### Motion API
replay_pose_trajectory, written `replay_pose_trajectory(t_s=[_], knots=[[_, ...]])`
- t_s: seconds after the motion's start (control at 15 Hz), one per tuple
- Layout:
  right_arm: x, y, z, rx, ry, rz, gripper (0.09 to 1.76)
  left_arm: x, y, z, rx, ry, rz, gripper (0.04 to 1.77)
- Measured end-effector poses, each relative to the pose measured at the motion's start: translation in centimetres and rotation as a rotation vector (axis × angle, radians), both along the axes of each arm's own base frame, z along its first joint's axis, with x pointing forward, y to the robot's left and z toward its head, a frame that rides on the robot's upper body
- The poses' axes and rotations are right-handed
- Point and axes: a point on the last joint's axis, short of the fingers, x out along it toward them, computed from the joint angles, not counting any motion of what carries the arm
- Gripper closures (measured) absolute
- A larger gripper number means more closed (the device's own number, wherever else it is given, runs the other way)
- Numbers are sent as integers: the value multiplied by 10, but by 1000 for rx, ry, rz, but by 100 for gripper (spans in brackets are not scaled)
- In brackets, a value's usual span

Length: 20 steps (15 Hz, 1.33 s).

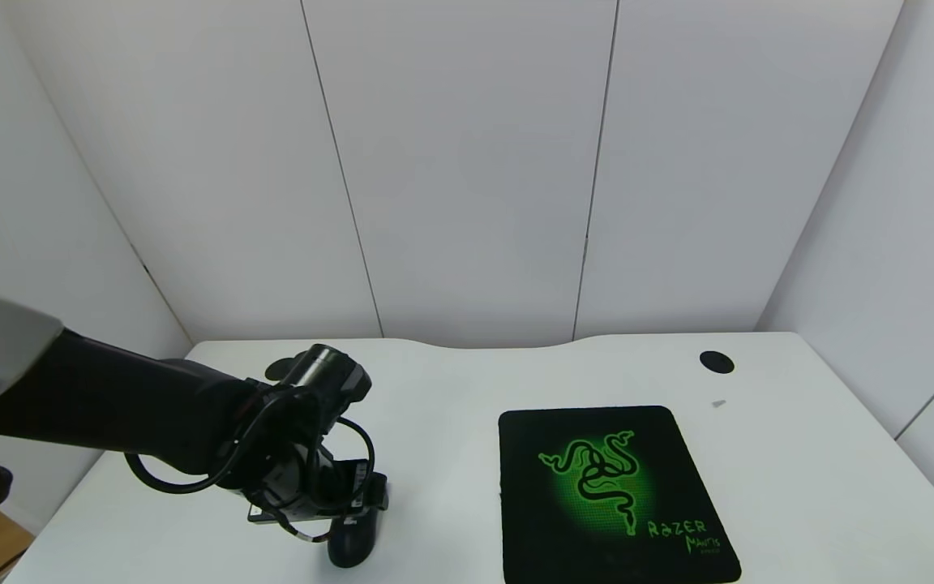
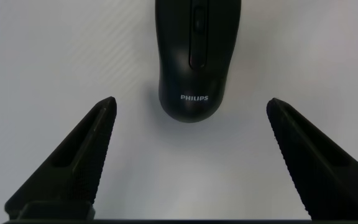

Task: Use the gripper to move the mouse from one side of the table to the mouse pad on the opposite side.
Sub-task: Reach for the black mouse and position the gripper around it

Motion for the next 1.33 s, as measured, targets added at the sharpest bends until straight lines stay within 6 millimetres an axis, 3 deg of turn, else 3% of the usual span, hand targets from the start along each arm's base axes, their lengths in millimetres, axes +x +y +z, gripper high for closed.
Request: replay_pose_trajectory(t_s=[0.53,1.13,1.33], knots=[[0,0,0,0,0,0,14,6,-4,-31,6,13,17,9],[0,0,0,0,0,0,14,7,-5,-39,13,28,14,9],[0,0,0,0,0,0,14,8,-6,-40,14,23,16,58]])
